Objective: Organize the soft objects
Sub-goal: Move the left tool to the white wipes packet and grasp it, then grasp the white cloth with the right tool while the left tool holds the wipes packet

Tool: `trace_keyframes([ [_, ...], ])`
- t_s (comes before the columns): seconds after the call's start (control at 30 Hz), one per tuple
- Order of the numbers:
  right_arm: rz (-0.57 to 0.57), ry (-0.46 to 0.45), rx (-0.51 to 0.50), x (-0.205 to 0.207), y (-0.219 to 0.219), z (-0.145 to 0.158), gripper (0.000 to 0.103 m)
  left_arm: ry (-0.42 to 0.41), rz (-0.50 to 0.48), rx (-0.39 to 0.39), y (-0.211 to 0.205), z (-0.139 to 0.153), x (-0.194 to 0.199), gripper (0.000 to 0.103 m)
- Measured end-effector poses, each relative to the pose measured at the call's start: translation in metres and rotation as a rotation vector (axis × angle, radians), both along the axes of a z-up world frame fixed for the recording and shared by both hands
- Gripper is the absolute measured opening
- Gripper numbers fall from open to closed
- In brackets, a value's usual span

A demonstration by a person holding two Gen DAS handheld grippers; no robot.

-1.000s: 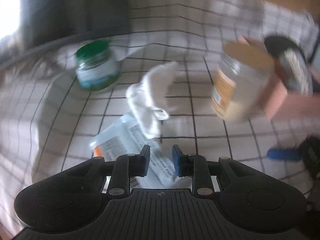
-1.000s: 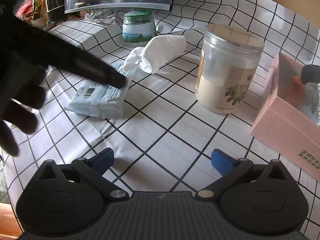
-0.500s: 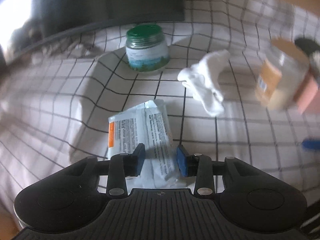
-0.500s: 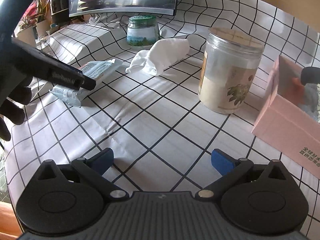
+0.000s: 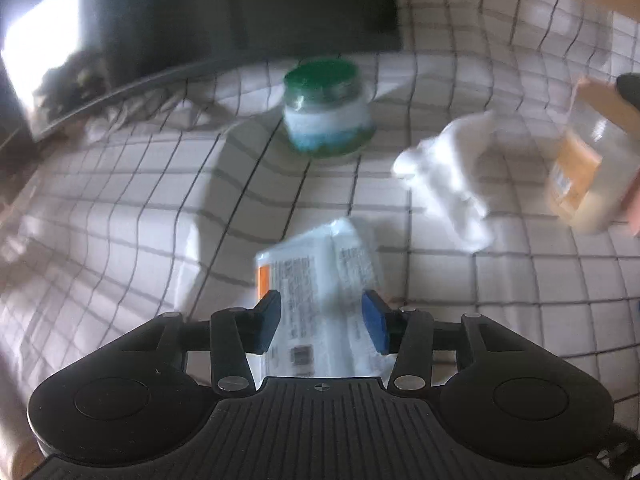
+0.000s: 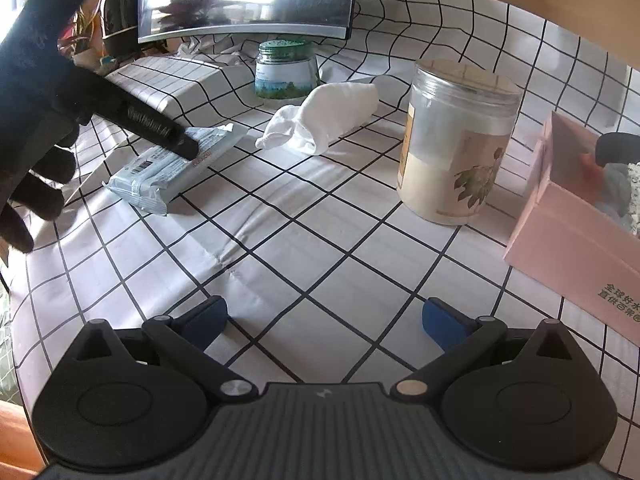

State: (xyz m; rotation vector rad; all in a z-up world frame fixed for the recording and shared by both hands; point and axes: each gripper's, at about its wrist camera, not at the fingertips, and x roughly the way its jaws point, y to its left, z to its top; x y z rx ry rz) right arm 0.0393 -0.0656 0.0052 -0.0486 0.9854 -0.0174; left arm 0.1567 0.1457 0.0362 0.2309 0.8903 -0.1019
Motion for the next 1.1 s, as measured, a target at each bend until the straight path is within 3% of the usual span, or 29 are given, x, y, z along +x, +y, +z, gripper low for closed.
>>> trace_keyframes([
  [0.13, 0.009, -0.009, 0.002, 0.0, -0.001, 0.0, 0.103, 0.064, 0.025, -0.143, 0.008, 0.001, 0.013, 0.054],
  [0.2, 0.01, -0.011, 0.003, 0.0, -0.001, 0.0, 0.103, 0.067, -0.008, -0.136, 0.0, -0.001, 0.015, 0.064],
  [0.27, 0.011, -0.012, 0.003, -0.001, 0.0, 0.0, 0.103, 0.073, -0.054, -0.126, -0.009, -0.004, 0.015, 0.083],
  [0.4, 0.012, -0.013, 0.004, -0.001, 0.0, -0.001, 0.103, 0.034, -0.057, -0.08, -0.013, -0.004, 0.009, 0.078],
  [0.47, 0.014, -0.014, 0.005, -0.002, -0.001, -0.001, 0.103, -0.025, -0.049, 0.034, -0.014, -0.004, 0.004, 0.078],
  [0.53, 0.015, -0.015, 0.005, -0.002, 0.0, -0.001, 0.103, -0.024, -0.037, 0.069, -0.008, -0.006, 0.006, 0.08],
  [0.7, 0.014, -0.015, 0.005, -0.002, 0.0, 0.0, 0.103, 0.024, 0.036, -0.053, 0.011, -0.008, 0.017, 0.082],
  [0.83, 0.015, -0.015, 0.005, -0.002, -0.001, 0.0, 0.103, 0.032, 0.049, -0.076, 0.016, -0.014, 0.023, 0.088],
  [0.97, 0.016, -0.014, 0.004, -0.002, 0.0, 0.0, 0.103, 0.039, 0.086, -0.158, 0.027, -0.02, 0.028, 0.091],
  [1.1, 0.025, -0.011, 0.005, -0.001, -0.001, 0.0, 0.103, 0.018, 0.074, -0.157, 0.027, -0.021, 0.024, 0.091],
])
